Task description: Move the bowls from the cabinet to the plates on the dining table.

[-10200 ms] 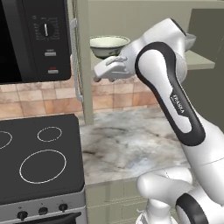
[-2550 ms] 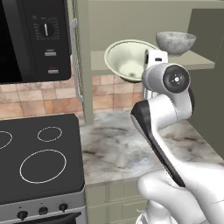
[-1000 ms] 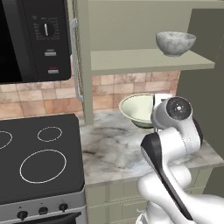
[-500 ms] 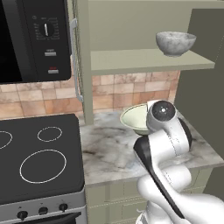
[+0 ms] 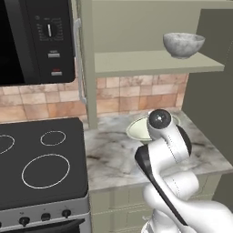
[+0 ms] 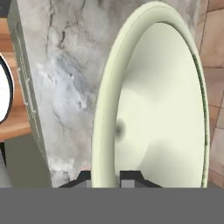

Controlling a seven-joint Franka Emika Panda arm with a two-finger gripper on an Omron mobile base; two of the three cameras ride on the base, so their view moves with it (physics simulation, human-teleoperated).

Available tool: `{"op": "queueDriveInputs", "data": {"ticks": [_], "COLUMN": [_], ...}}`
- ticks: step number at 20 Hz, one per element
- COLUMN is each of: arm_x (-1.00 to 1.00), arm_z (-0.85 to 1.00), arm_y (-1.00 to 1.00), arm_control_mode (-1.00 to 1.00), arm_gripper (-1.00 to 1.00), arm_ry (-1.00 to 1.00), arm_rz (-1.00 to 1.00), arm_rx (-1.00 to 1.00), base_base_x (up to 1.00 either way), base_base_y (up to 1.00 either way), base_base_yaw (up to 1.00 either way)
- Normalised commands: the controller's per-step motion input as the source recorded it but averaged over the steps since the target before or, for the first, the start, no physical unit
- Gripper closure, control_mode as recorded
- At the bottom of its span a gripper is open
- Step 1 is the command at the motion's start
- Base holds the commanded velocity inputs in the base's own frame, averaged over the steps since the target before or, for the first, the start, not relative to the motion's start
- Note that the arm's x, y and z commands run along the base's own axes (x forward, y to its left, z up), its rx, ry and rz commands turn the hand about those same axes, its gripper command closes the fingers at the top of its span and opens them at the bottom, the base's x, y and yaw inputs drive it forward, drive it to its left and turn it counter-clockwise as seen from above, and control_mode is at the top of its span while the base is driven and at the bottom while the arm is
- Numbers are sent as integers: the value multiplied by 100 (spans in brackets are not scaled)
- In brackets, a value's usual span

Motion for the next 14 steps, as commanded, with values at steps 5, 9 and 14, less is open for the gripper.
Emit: {"op": "queueDriveInputs", "data": {"ticks": [5, 9, 14], "arm_x": [0, 0, 0], "arm_z": [0, 0, 0], "arm_y": [0, 0, 0], "arm_control_mode": [100, 100, 100], "arm_gripper": [100, 100, 100], "arm_ry": [0, 0, 0], "arm_rz": [0, 0, 0], "arm_rx": [0, 0, 0], "base_base_x": [-81, -100, -83], "base_base_y": [-9, 0, 0], "base_base_yaw": [12, 14, 13]}}
